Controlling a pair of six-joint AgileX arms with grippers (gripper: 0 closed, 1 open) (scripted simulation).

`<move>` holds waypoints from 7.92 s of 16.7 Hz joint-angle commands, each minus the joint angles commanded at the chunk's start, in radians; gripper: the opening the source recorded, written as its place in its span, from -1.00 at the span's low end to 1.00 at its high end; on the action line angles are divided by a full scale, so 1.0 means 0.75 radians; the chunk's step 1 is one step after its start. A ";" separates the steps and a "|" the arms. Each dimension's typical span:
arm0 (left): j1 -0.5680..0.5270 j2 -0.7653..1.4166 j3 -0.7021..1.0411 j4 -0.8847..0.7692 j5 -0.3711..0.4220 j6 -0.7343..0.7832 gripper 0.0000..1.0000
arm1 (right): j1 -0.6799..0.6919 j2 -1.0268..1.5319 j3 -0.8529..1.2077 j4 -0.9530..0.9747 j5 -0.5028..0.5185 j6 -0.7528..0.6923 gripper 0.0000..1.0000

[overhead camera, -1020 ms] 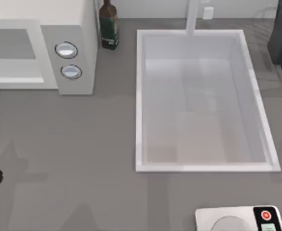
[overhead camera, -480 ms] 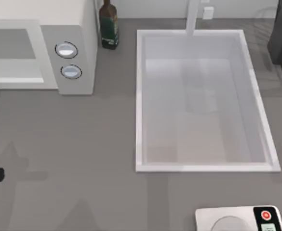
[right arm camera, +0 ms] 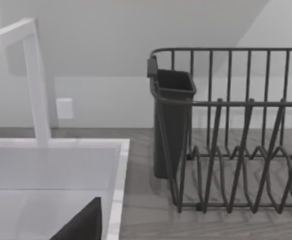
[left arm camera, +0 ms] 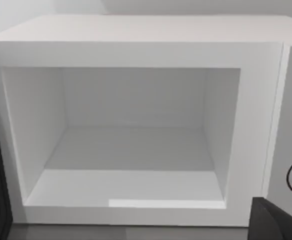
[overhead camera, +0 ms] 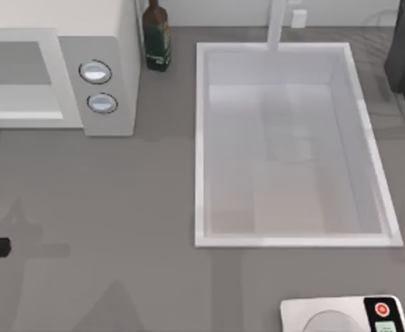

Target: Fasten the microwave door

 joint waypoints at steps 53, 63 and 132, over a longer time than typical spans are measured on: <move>1.388 1.990 1.762 -1.245 0.906 1.177 -1.00 | 0.000 0.000 0.000 0.000 0.000 0.000 1.00; 1.397 2.049 1.657 -1.092 0.913 1.186 -1.00 | 0.000 0.000 0.000 0.000 0.000 0.000 1.00; -0.051 1.531 0.726 -0.257 -0.007 -0.050 -1.00 | 0.000 0.000 0.000 0.000 0.000 0.000 1.00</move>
